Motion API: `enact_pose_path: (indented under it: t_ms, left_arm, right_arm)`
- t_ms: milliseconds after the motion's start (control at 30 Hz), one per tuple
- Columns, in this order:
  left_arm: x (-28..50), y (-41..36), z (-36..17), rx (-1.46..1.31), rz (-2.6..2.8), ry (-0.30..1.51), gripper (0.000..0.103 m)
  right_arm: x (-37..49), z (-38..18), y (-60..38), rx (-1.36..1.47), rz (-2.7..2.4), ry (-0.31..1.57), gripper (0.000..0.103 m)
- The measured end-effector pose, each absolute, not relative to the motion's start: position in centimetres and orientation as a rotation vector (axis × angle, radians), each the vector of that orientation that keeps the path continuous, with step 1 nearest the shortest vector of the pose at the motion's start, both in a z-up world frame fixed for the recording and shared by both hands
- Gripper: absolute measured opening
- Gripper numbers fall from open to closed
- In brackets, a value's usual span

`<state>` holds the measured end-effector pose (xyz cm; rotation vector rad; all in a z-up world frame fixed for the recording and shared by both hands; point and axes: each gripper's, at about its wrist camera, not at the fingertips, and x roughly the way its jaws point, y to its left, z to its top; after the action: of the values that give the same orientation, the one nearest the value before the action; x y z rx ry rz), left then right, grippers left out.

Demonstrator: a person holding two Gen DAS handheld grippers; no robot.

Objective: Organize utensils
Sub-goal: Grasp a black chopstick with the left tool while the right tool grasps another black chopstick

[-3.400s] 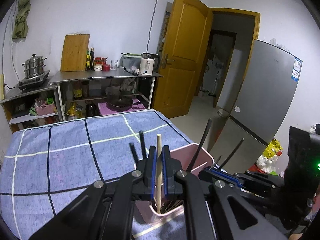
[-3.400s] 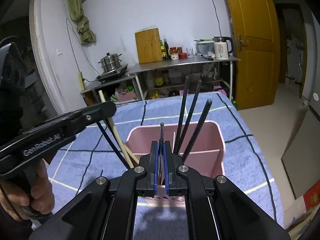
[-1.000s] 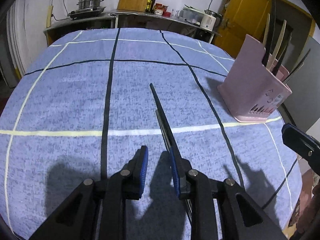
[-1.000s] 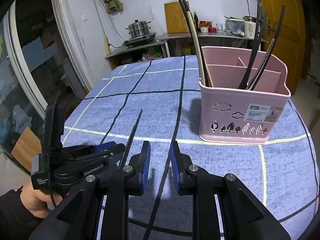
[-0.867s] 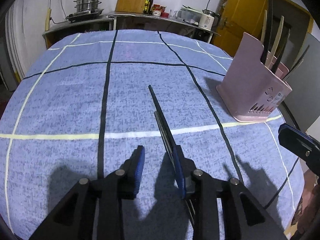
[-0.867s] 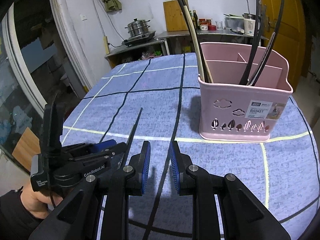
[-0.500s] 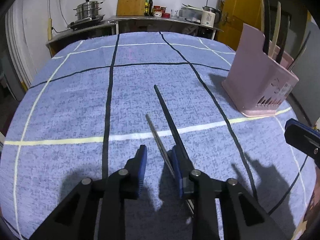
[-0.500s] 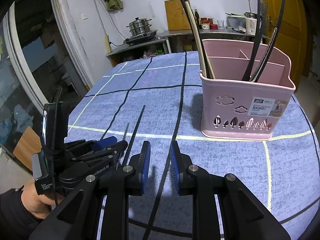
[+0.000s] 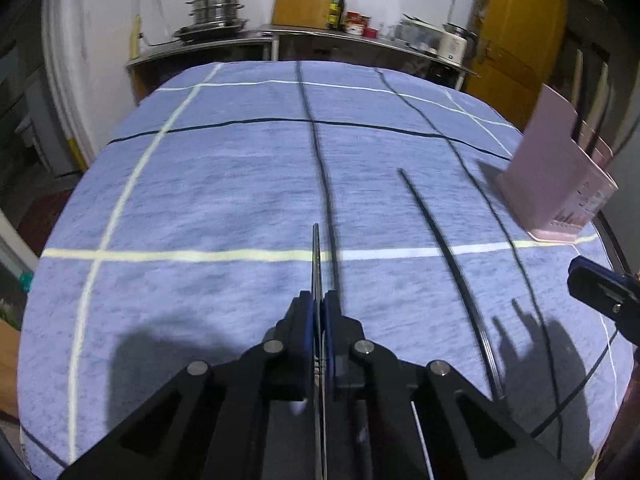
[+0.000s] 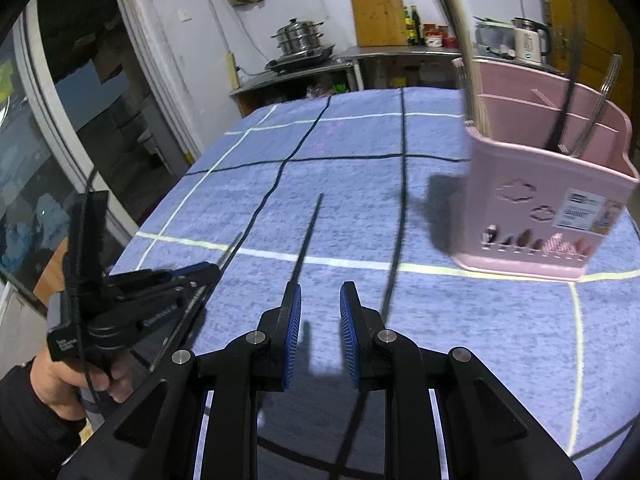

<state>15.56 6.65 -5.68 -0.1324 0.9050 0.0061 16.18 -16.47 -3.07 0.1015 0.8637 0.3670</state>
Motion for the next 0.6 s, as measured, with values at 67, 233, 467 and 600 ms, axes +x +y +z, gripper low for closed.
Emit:
enact_pose_path:
  t_ms: [67, 233, 467, 600]
  left_arm:
    - [15.2, 7.6, -5.7, -0.142, 0.036, 0.905, 0.006]
    - [15.4, 9.0, -5.8, -0.193, 0.022, 0.924, 0.006]
    - [16.9, 8.9, -5.8, -0.152, -0.017, 0.937, 0.007]
    - [17.4, 9.0, -5.7, -0.147, -0.034, 0.943, 0.007]
  right_arm:
    - [16.7, -3.5, -15.5, 0.092, 0.382, 0.877, 0.021]
    - [18.5, -4.6, -13.4, 0.062, 0.405, 0.908, 0.021]
    - [20.8, -6.2, -11.8, 0.030, 0.395, 0.963, 0.021]
    - [21.8, -6.8, -11.1, 0.014, 0.392, 0.980, 0.021]
